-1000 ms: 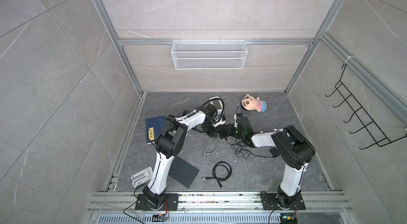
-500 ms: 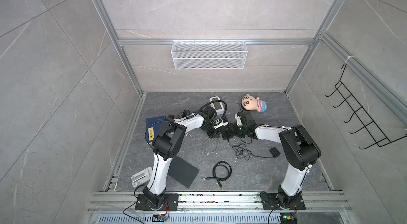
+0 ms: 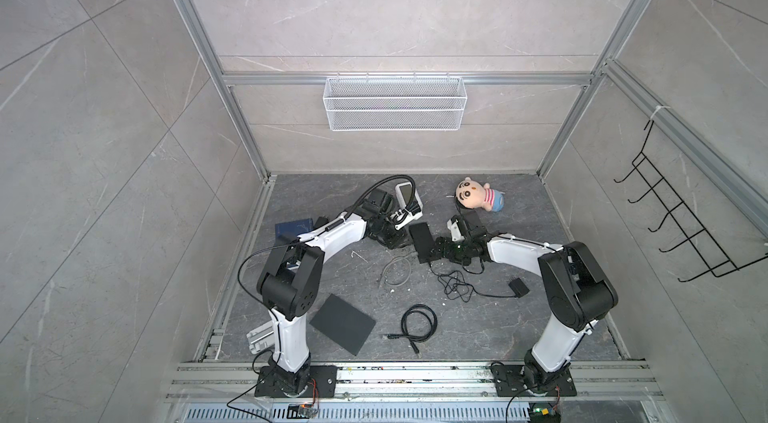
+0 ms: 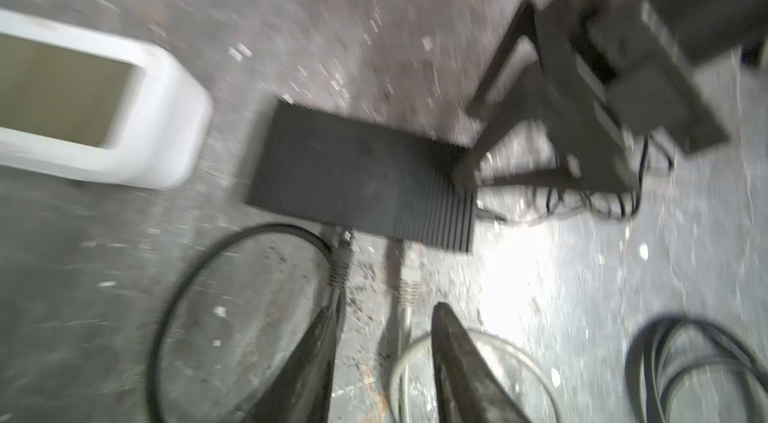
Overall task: Insert the plug into the switch port
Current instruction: 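Open the left gripper and lift it off the grey plug, then release the switch box with right while left moves toward the black cable coil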
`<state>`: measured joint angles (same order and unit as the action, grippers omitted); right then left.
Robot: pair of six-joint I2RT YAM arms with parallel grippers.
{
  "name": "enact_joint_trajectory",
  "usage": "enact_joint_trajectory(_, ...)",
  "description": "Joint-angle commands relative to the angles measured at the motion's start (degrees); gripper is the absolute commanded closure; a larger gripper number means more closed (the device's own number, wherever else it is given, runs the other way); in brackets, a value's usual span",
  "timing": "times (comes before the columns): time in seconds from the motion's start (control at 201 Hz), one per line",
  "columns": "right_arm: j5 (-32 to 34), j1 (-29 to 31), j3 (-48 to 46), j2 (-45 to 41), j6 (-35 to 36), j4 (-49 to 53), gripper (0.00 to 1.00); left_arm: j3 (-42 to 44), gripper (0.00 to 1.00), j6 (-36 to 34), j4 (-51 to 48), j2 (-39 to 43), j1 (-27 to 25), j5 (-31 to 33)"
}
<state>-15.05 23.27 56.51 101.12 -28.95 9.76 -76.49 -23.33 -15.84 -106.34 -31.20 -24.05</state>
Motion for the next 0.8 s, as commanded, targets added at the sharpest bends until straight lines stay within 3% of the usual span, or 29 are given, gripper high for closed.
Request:
enact_joint_trajectory(0.0, 4.77, 2.73, 0.77, -0.45, 3.18, 5.95, 0.02, 4.89, 0.58, 13.19, 14.63, 4.62, 1.38, 2.68)
enact_joint_trajectory(0.174, 13.6, 7.14, 6.56, 3.96, 6.15, 10.84, 0.01, 9.38, 0.57, 22.22, 19.81, 5.2, 1.6, 1.94)
enact_joint_trajectory(0.319, 17.53, 9.21, 10.75, 8.59, 6.98, 12.93, 0.01, 10.73, 0.57, 24.47, 20.33, 4.05, 1.57, 1.69)
enact_joint_trajectory(0.428, 20.14, 9.6, 12.05, 10.78, 6.02, 13.39, 0.08, 11.69, 0.57, 25.13, 20.7, 3.95, 1.47, 1.49)
enact_joint_trajectory(0.647, 19.51, 9.54, 8.35, 6.65, 5.94, 14.39, 0.25, 13.51, 0.58, 24.73, 20.98, 4.79, 1.5, 2.48)
enact_joint_trajectory(0.796, 22.72, 9.15, 4.82, 2.34, 5.41, 17.39, 0.26, 13.89, 0.58, 25.24, 21.79, 4.46, 1.53, 2.03)
